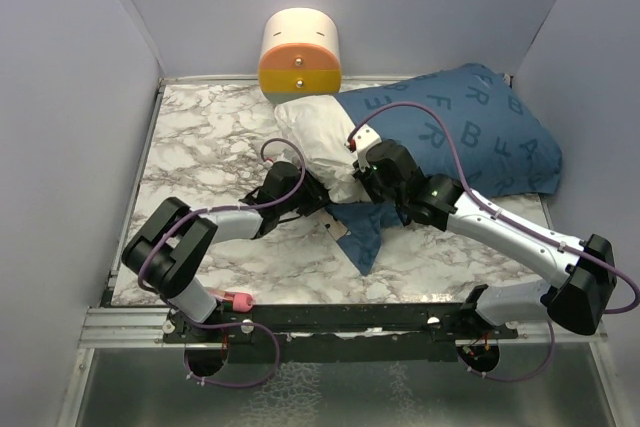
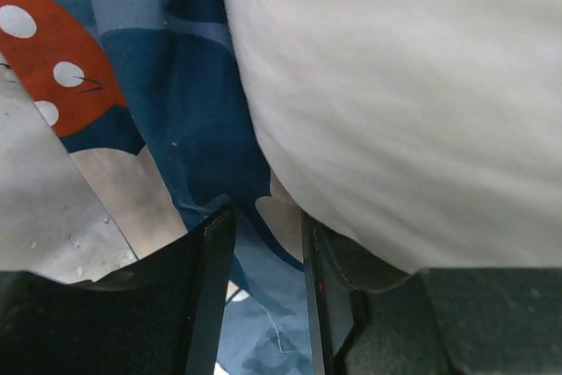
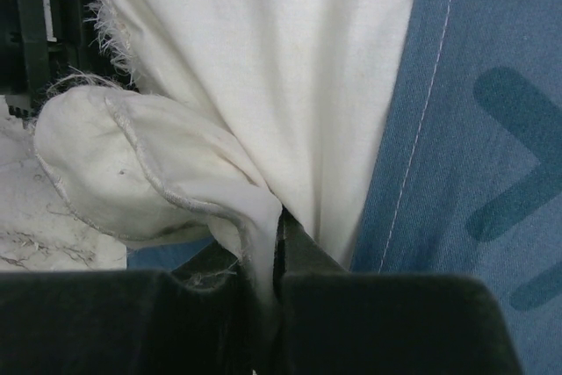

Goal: Put the pillow into the pillowcase
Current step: Stuff the pillow into the pillowcase.

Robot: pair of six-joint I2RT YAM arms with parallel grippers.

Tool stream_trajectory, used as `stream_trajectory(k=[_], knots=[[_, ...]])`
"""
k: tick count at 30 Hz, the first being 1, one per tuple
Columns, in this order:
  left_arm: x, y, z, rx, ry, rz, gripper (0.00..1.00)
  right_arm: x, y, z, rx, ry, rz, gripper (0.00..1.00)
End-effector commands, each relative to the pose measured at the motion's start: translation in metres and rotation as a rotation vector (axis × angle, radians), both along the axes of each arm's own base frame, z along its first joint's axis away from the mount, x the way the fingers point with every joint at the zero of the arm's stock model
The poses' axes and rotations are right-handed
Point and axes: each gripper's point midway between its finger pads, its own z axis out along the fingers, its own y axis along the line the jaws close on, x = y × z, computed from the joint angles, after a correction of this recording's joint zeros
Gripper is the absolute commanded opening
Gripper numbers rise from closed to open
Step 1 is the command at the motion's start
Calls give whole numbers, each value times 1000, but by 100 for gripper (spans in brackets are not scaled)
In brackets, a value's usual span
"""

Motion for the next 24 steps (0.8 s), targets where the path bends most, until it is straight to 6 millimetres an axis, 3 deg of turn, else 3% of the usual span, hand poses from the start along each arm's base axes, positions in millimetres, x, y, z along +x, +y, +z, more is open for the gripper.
stream_trajectory(k=[1, 6, 10, 12, 16, 19, 21, 22, 24], knots=[[13, -19, 10, -59, -51, -32, 43, 11, 17, 64, 201, -130, -26, 1], [29, -25, 29, -85, -123, -13, 66, 9, 17, 59, 199, -114, -21, 1], [27, -27, 32, -124, -113, 26, 80, 8, 19, 57, 206, -107, -16, 1], [23, -25, 33, -166, -104, 78, 95, 8, 20, 57, 207, -105, -13, 1], [22, -25, 45, -290, -124, 140, 95, 9, 23, 55, 211, -99, -5, 1], [25, -25, 64, -366, -159, 166, 85, 8, 25, 55, 215, -93, 2, 1], [27, -27, 73, -392, -168, 168, 70, 8, 25, 54, 214, -92, 2, 1], [28, -28, 75, -399, -165, 165, 60, 8, 25, 54, 214, -92, 2, 1], [29, -34, 73, -389, -142, 149, 26, 7, 25, 54, 215, -92, 3, 1]])
